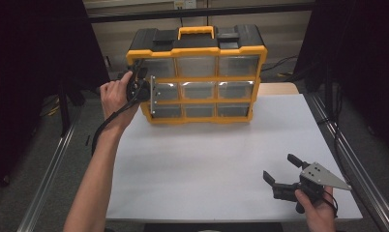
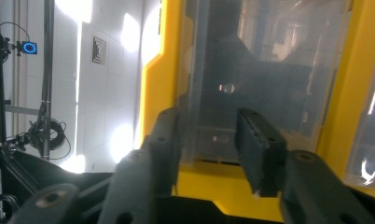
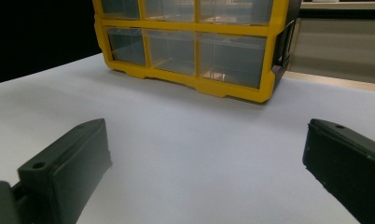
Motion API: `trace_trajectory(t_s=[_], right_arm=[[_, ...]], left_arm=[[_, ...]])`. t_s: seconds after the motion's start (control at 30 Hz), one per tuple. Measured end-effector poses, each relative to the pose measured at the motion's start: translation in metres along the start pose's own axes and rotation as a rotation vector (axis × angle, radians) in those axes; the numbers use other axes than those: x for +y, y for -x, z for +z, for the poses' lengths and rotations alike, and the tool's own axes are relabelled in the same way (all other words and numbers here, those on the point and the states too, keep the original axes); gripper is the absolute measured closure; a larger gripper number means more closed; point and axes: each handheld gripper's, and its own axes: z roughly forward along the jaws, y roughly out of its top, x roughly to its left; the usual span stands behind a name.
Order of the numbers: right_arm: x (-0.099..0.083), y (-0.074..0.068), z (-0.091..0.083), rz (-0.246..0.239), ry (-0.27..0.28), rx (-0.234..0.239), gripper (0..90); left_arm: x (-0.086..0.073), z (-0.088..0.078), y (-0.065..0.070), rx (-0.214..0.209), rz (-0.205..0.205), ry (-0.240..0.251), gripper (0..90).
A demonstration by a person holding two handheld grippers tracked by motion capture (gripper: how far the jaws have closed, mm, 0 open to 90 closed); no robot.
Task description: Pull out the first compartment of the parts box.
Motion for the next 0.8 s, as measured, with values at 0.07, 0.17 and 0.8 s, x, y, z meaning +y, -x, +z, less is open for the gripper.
trace_trajectory(t_s=[0.07,0.17,0.8], right_arm=[[0.0,0.0,0.0,0.0,0.0,0.0,0.3],[0.0,-0.0003,-0.0001,-0.002,-0.001,-0.001,0.3],[0.0,0.0002,-0.0012,0.003,0.005,-0.006,0.4]], left_arm=[[0.001,-0.0002,-0.0011,0.007,0.009,-0.009,67.6],[0.0032,0.0007,0.0023,0.032,0.032,-0.031,70.3],[0.0039,-0.0014,0.0048,0.091,0.031,-0.036,83.7]])
